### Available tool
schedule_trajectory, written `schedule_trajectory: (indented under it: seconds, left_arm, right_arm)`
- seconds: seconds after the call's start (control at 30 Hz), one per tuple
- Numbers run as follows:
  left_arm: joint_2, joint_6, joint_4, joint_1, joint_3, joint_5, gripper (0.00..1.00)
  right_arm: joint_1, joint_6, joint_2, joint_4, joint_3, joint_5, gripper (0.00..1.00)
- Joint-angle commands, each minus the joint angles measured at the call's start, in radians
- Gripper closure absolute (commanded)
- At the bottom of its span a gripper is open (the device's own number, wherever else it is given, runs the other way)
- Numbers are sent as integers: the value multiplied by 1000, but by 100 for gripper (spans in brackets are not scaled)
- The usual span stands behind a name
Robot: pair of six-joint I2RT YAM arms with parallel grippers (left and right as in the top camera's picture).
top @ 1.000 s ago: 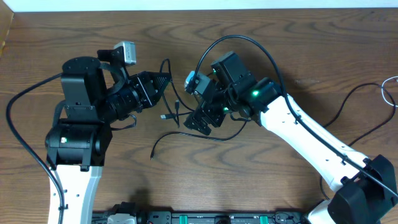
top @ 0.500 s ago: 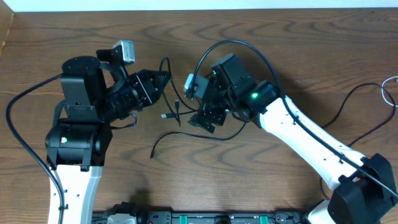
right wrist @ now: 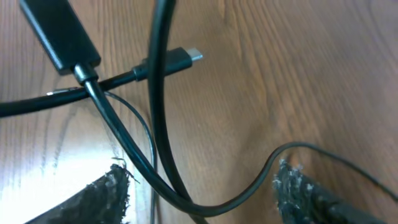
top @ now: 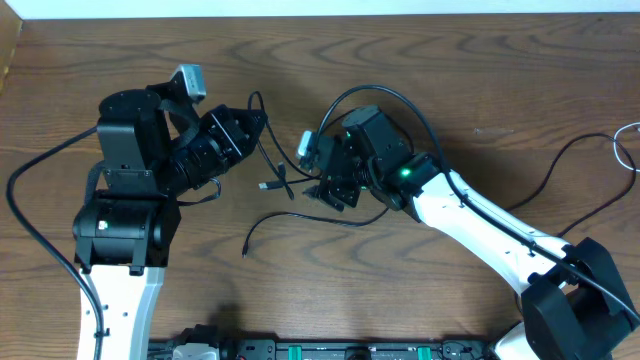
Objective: Untangle cables
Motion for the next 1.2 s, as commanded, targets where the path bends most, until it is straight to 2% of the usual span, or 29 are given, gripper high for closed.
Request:
schedule_trajectory:
  seconds: [0.0,0.03,0.17,0.2,0.27,0.43,0.57,0.7,0.8,1.0,1.17]
  left_arm:
    - [-13,-36,5,5,19,-39,93]
    - [-13,-55,4,5,19,-37,93]
    - [-13,-59,2,5,19,-44,93]
    - [-13,-59,2,5,19,-51,93]
    - [-13,-59,2,5,19,-51,93]
    - [-13,-59,-14,5,18,-130,93]
    - [-13,-59,-19,5,18,-135,93]
    - [-13,-35,-46,5,18,-189,93]
    - [-12,-2,-103,5,18,-336,93]
    - [16,-2,-222,5,18,-789,92]
    - [34,0,-292,5,18,-818,93]
  right_arm:
    - [6,31,6,27,-4,16,42]
    - [6,31,6,37,-4,12,54]
    - [7,31,6,51,-4,12,72]
    - [7,32,6,50,-4,13,84]
    - [6,35,6,46,-4,13,99]
    - [1,43,6,42,-4,10,99]
    - [-1,55,6,42,-4,6,99]
    - [-25,114,6,40,-4,44,99]
    - [-52,132,6,27,-4,15,99]
    - [-82,68,6,2,-4,-142,99]
    - [-87,67,6,0,-4,-145,99]
